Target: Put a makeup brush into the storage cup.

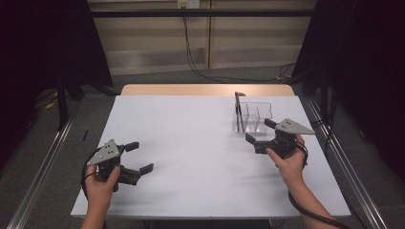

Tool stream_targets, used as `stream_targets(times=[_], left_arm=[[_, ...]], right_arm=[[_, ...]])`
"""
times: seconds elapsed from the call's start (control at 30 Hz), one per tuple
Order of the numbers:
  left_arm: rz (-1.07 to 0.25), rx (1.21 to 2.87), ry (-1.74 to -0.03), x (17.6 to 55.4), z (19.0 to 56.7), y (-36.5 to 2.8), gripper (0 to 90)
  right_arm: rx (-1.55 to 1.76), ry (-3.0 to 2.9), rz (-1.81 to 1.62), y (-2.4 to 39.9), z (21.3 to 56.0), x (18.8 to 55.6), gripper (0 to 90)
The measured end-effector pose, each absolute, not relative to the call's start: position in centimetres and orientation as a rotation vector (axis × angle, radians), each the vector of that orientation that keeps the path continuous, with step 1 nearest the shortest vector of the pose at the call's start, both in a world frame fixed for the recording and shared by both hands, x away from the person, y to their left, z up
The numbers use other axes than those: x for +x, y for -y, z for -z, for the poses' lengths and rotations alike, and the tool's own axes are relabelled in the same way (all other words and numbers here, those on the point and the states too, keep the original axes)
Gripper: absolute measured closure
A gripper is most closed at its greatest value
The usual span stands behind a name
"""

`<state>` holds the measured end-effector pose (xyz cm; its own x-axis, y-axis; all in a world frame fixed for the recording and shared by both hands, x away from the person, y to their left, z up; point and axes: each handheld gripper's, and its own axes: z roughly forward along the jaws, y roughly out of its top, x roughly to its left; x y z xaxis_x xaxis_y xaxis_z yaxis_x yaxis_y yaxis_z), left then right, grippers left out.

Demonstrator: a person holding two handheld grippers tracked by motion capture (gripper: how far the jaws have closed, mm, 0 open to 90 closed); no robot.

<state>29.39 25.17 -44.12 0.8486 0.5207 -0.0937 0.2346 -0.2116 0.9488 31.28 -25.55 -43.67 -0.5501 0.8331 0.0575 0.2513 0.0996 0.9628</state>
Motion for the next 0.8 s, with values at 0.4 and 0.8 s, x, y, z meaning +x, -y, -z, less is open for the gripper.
stream_targets(times=[0.4, 0.8], left_arm=[[-0.291, 1.8, -0.575, 29.4, 44.1, -25.2, 0.5], [-0.292, 1.801, -0.576, 29.4, 44.1, -25.2, 0.5]], right_arm=[[1.056, -1.885, -1.466, 26.0, 44.1, 30.6, 2.0], [1.058, -1.885, -1.48, 26.7, 44.2, 29.9, 1.3]])
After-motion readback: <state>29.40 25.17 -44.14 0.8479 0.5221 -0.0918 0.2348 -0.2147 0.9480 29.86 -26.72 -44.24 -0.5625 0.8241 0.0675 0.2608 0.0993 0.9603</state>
